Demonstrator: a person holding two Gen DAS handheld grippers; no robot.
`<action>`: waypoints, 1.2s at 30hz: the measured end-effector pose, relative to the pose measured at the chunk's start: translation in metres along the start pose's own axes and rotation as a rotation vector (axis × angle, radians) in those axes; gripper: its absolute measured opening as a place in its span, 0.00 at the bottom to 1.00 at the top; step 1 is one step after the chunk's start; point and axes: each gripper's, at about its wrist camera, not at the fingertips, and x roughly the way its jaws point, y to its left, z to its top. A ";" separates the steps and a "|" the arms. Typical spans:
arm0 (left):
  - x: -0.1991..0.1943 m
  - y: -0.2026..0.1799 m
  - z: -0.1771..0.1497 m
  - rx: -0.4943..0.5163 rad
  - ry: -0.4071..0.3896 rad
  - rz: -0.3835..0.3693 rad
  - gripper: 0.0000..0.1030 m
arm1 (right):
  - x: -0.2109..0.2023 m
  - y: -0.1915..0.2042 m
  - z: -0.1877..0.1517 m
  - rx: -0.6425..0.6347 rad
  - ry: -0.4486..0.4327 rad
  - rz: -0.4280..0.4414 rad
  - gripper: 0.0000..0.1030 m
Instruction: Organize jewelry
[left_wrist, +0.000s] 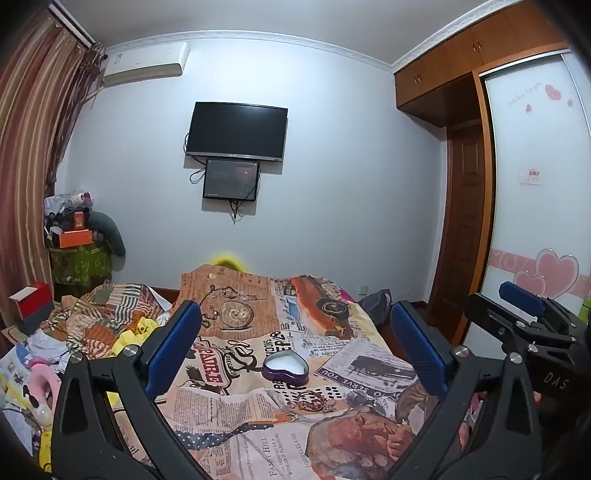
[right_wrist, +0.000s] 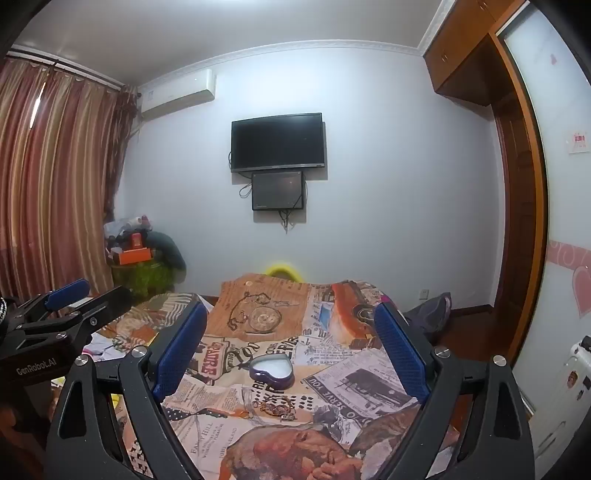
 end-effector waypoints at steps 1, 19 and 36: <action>0.000 0.000 0.000 0.001 0.000 0.001 1.00 | 0.000 0.000 0.000 0.005 0.000 0.001 0.88; 0.005 -0.003 -0.004 0.010 0.020 0.004 1.00 | 0.000 0.001 0.000 0.005 0.000 0.004 0.88; 0.008 -0.003 -0.005 0.023 0.028 0.006 1.00 | 0.001 -0.003 -0.001 0.017 0.009 0.006 0.88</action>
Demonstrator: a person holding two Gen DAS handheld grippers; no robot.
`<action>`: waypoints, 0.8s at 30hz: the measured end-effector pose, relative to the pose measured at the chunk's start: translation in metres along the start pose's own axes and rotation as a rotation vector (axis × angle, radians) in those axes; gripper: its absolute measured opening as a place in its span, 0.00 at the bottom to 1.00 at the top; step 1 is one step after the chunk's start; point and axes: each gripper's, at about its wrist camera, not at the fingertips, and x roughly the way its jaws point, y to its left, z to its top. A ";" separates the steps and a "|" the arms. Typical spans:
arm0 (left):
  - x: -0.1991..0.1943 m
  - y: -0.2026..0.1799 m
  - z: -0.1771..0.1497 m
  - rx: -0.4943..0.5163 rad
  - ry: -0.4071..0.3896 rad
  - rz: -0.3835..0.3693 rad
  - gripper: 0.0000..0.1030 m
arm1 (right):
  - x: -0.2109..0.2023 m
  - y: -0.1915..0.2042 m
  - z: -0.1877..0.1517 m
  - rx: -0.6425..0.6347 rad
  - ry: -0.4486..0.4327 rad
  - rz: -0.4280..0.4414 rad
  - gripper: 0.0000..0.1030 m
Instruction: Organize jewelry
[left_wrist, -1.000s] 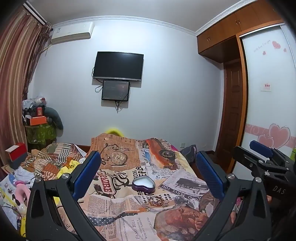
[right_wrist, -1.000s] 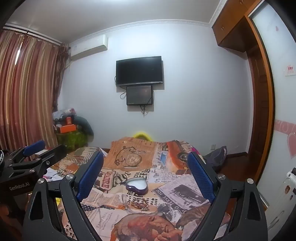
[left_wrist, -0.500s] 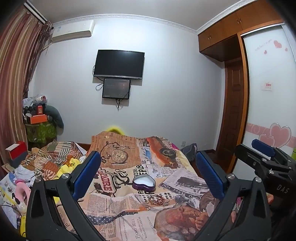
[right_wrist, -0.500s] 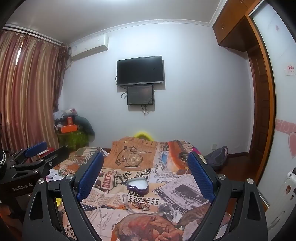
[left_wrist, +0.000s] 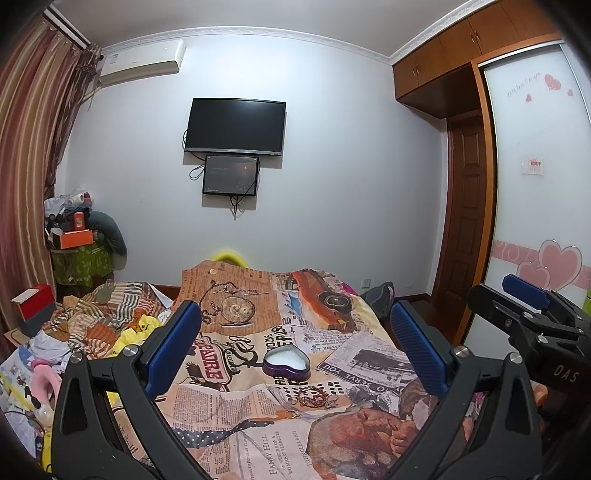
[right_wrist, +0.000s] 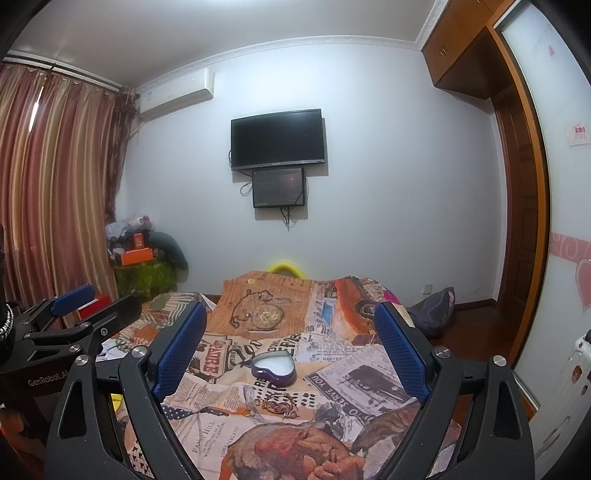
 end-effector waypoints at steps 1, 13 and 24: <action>0.002 -0.004 -0.001 0.000 0.000 -0.001 1.00 | 0.000 -0.001 0.000 0.000 0.000 0.001 0.88; 0.005 -0.006 -0.003 0.005 0.008 0.000 1.00 | 0.001 -0.004 -0.001 0.008 0.002 0.003 0.88; 0.007 -0.004 -0.007 0.010 0.018 0.002 1.00 | -0.001 -0.003 0.000 0.013 0.008 0.003 0.88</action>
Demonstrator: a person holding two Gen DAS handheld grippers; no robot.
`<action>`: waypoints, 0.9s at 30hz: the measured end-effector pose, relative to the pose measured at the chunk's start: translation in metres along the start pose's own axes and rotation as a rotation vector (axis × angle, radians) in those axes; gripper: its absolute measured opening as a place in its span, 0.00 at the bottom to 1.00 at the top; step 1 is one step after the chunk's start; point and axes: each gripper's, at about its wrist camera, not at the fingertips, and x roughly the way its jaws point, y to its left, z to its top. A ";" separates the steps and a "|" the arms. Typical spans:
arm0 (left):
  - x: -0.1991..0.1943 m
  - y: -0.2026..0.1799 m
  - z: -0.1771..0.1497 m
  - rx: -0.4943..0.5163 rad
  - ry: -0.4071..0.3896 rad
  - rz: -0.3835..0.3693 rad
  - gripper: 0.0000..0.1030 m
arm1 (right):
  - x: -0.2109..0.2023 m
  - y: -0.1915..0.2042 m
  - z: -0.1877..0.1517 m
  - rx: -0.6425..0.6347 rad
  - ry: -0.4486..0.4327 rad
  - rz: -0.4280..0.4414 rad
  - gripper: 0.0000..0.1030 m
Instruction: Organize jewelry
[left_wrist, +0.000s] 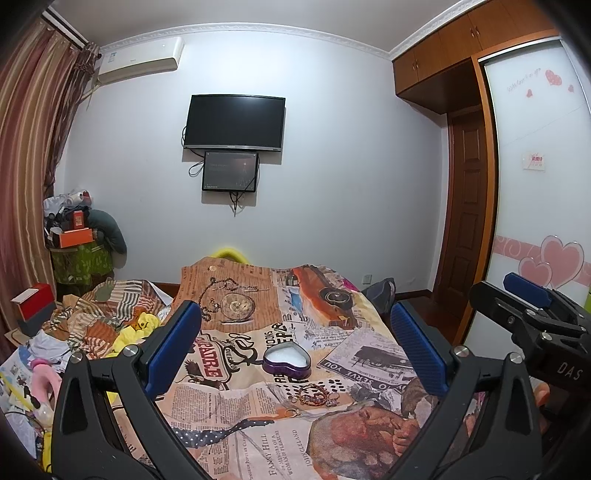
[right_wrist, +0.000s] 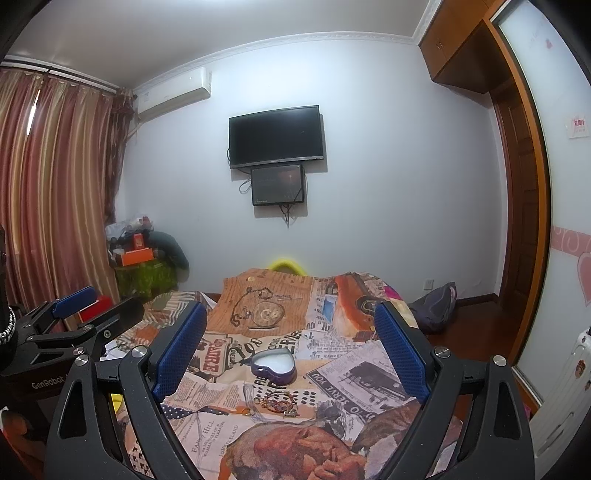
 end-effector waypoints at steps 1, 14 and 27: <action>0.000 0.000 0.000 0.001 0.001 0.000 1.00 | 0.001 -0.001 0.000 0.001 0.001 0.001 0.88; 0.009 0.000 0.000 -0.001 0.008 0.005 1.00 | 0.003 -0.004 0.005 0.010 0.010 0.000 0.88; 0.021 0.003 -0.003 -0.010 0.033 0.010 1.00 | 0.013 -0.008 0.001 0.019 0.031 0.001 0.88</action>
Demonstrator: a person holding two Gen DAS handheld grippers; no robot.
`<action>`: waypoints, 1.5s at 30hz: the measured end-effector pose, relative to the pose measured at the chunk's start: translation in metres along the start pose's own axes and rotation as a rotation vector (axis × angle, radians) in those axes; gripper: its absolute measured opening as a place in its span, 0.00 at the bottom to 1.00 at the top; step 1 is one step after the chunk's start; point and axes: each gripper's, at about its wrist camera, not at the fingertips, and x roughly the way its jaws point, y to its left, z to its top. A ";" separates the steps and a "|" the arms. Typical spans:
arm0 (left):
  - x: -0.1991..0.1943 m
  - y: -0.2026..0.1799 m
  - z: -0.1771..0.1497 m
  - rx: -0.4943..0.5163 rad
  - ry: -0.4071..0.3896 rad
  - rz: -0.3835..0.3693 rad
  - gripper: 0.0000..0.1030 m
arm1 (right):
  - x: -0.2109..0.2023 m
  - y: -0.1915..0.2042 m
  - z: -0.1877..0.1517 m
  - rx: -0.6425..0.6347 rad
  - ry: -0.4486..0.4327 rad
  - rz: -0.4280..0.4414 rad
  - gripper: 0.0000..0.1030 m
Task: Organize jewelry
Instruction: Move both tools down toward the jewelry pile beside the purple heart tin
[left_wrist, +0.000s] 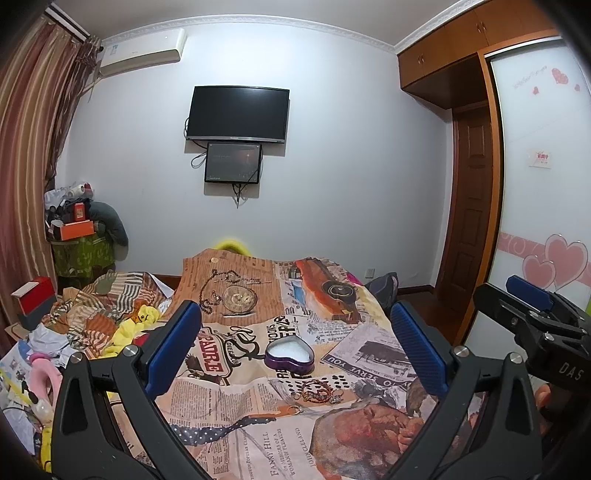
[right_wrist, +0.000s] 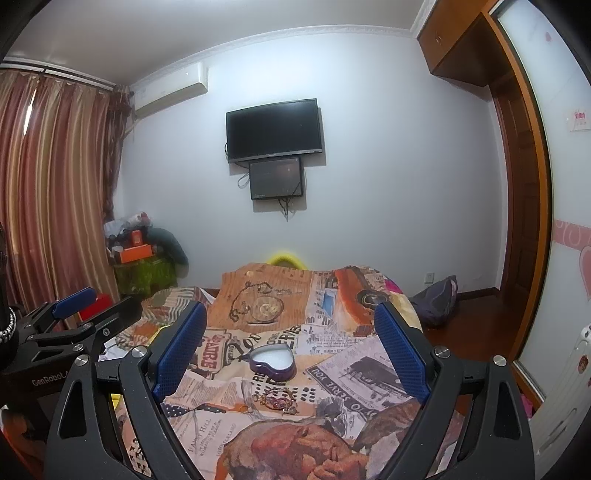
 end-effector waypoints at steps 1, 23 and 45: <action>0.001 0.000 -0.001 0.002 0.002 0.001 1.00 | 0.001 0.000 0.000 0.001 0.002 0.000 0.88; 0.097 0.030 -0.048 -0.046 0.242 0.069 0.96 | 0.084 -0.023 -0.049 0.022 0.246 -0.053 0.88; 0.195 0.040 -0.139 -0.093 0.627 -0.026 0.72 | 0.168 -0.039 -0.122 0.002 0.591 0.035 0.67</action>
